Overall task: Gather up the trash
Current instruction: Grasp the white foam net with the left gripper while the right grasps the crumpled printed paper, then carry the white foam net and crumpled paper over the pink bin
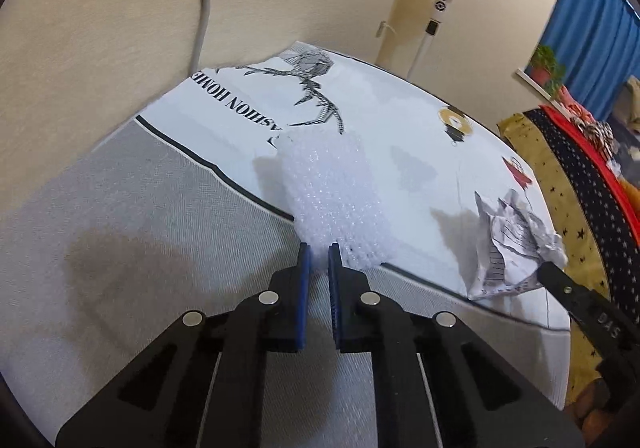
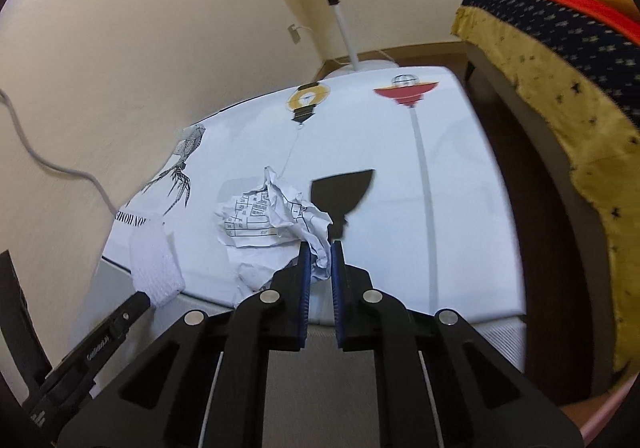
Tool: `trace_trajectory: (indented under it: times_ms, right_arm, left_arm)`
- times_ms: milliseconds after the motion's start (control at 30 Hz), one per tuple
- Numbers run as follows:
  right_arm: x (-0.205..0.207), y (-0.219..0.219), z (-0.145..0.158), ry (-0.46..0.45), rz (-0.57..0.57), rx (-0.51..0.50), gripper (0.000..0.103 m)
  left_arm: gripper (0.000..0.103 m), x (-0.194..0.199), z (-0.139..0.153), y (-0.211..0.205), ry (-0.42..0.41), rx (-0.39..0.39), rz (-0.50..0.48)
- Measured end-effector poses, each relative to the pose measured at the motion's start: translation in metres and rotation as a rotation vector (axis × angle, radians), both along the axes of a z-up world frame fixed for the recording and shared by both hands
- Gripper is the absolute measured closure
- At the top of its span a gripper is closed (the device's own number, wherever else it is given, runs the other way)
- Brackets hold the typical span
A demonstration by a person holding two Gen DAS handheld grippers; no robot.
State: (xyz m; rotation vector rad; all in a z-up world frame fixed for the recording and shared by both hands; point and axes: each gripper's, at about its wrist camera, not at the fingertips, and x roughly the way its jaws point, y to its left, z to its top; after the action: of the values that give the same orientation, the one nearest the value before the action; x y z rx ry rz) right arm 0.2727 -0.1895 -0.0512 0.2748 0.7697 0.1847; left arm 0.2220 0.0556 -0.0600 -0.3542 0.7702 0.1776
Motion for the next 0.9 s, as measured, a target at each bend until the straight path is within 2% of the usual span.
trace_trajectory:
  times_ms: [600, 767, 900]
  right_arm:
    - [-0.169, -0.052, 0.055, -0.054, -0.138, -0.044, 0.093]
    - [-0.209, -0.060, 0.073, -0.080, -0.174, -0.052, 0.093]
    - [-0.244, -0.066, 0.085, -0.124, -0.202, -0.097, 0.093]
  left_arm:
    - [0.095, -0.111, 0.058, -0.042, -0.089, 0.097, -0.200]
    - [0.095, -0.143, 0.064, -0.058, -0.101, 0.106, -0.267]
    - [0.095, -0.165, 0.065, -0.068, -0.110, 0.092, -0.320]
